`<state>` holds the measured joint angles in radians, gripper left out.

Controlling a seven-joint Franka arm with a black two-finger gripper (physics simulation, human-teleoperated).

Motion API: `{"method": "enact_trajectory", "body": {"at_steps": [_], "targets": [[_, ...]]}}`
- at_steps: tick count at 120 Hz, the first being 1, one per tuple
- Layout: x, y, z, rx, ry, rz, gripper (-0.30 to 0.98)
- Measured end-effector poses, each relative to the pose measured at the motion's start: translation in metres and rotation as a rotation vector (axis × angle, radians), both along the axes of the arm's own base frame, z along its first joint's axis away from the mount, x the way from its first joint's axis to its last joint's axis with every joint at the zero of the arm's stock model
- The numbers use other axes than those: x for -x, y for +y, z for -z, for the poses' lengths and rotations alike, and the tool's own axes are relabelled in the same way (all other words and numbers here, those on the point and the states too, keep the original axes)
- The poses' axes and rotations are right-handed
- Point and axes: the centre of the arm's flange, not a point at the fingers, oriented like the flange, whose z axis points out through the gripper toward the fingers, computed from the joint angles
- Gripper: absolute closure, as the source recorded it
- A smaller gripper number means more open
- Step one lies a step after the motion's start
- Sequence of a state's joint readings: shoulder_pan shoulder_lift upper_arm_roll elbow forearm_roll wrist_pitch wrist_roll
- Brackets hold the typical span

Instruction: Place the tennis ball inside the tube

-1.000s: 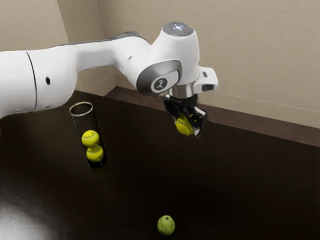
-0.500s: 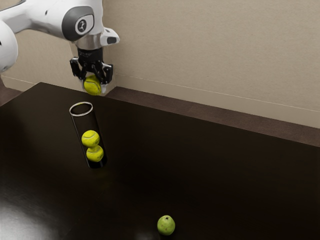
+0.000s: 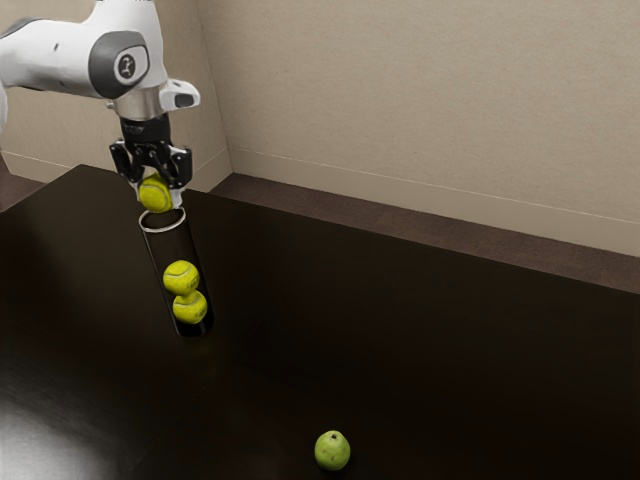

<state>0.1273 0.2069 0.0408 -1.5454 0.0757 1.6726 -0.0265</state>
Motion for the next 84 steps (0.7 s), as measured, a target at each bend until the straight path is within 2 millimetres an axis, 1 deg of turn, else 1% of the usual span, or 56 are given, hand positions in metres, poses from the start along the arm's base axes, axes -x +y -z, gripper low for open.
{"method": "enact_trajectory", "body": {"at_steps": [6, 47, 62, 84], "targets": [[0.001, -0.001, 0.003, 0.004, -0.001, 0.010, 0.37], [0.008, 0.000, 0.004, 0.010, -0.017, 0.047, 0.37], [0.010, 0.001, 0.006, 0.019, -0.016, 0.051, 0.26], [0.012, 0.003, 0.002, 0.026, -0.022, 0.057, 0.12]]}}
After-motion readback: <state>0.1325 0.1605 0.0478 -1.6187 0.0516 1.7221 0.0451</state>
